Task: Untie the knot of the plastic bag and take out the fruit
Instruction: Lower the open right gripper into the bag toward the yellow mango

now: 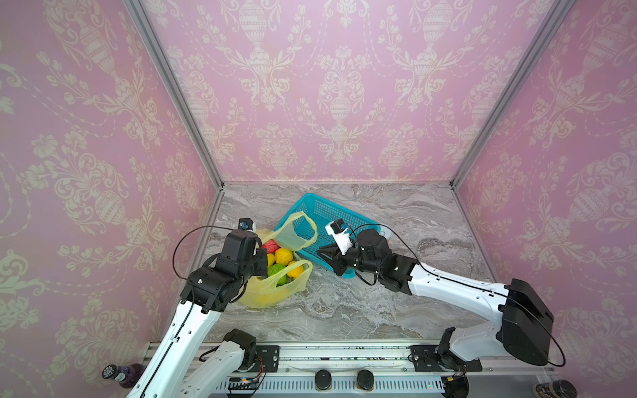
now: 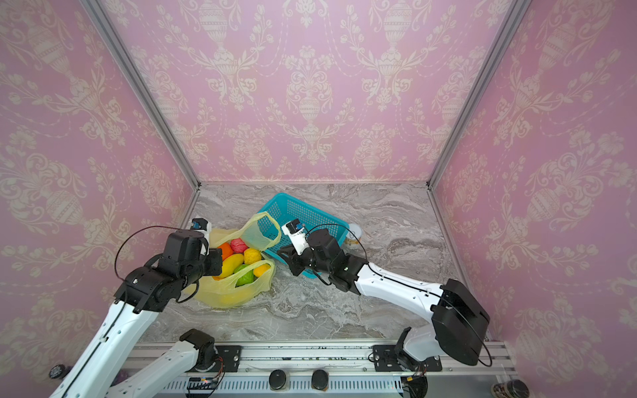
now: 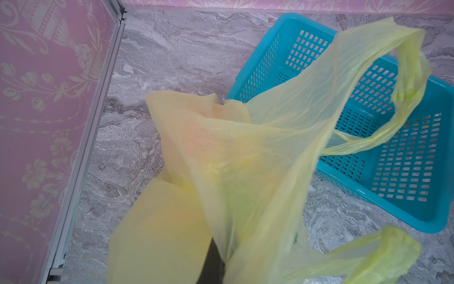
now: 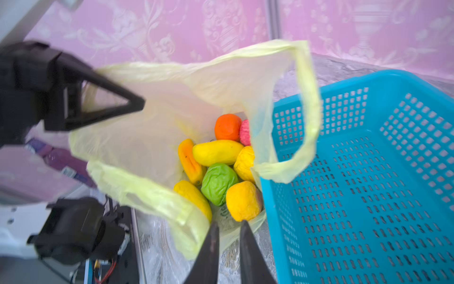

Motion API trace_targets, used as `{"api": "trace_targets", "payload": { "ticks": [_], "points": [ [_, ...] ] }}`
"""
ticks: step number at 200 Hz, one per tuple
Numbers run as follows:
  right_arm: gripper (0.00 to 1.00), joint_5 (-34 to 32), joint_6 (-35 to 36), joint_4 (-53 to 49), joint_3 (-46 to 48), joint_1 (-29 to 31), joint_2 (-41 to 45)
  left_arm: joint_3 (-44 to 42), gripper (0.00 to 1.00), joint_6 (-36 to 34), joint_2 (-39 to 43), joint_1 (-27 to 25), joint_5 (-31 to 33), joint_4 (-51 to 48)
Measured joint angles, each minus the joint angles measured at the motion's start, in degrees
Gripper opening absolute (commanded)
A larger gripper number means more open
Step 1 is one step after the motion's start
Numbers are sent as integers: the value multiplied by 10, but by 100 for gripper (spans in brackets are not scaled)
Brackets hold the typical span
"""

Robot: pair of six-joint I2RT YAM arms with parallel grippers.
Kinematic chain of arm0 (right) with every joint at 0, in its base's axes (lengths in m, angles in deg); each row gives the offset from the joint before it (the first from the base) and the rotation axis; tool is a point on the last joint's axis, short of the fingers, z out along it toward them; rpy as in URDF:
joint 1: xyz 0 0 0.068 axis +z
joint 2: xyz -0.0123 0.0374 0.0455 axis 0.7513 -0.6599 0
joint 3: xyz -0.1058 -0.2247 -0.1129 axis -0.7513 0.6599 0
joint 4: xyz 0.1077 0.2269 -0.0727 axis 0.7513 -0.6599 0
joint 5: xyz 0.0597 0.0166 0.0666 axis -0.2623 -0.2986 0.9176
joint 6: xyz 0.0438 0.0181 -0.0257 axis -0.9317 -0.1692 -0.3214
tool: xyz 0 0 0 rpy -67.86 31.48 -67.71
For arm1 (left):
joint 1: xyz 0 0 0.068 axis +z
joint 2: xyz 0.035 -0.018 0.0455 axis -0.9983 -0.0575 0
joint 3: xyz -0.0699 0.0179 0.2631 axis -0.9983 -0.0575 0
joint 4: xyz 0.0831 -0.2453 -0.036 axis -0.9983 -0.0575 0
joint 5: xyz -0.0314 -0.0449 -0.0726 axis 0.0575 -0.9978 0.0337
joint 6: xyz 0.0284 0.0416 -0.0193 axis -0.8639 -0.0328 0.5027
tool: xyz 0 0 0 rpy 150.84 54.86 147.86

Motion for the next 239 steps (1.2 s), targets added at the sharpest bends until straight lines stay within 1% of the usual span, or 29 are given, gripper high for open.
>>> {"api": "trace_targets", "payload": {
  "ticks": [11,25,43,57,63,70,83,89,96,108,153,172,186,200,222,239],
  "points": [
    [8,-5,-13,0,-6,-14,-16,0,0,0,0,0,0,0],
    [7,2,-20,-2,-26,-14,-54,0,0,0,0,0,-1,0],
    [5,13,-24,-8,-67,7,-122,0,0,0,0,0,-2,0],
    [6,18,-21,-21,-100,31,-165,0,0,0,0,0,-2,0],
    [10,20,-20,-25,-114,44,-181,0,0,0,0,0,-2,0],
    [15,22,-17,-30,-128,58,-196,0,0,0,0,0,-2,0],
    [34,28,-16,-34,-141,77,-209,0,0,0,0,0,-2,0],
    [40,31,-17,-35,-144,84,-211,0,0,0,0,0,-2,0],
    [45,32,-13,-36,-144,90,-210,0,0,0,0,0,-2,0],
    [49,32,-10,-36,-144,94,-208,0,0,0,0,0,-2,0],
    [48,26,-8,-37,-123,97,-176,-1,0,0,1,0,-2,0],
    [51,26,-4,-38,-121,108,-175,-1,0,0,1,1,-2,0],
    [49,26,-2,-46,-126,113,-181,-1,0,0,1,3,-2,0],
    [46,21,-1,-59,-154,115,-205,-1,0,0,1,3,-2,0],
    [41,6,7,-82,-224,114,-269,-1,0,0,2,3,-3,0],
    [42,-5,11,-104,-278,112,-318,-1,0,0,4,3,-6,0]
  ]
}}
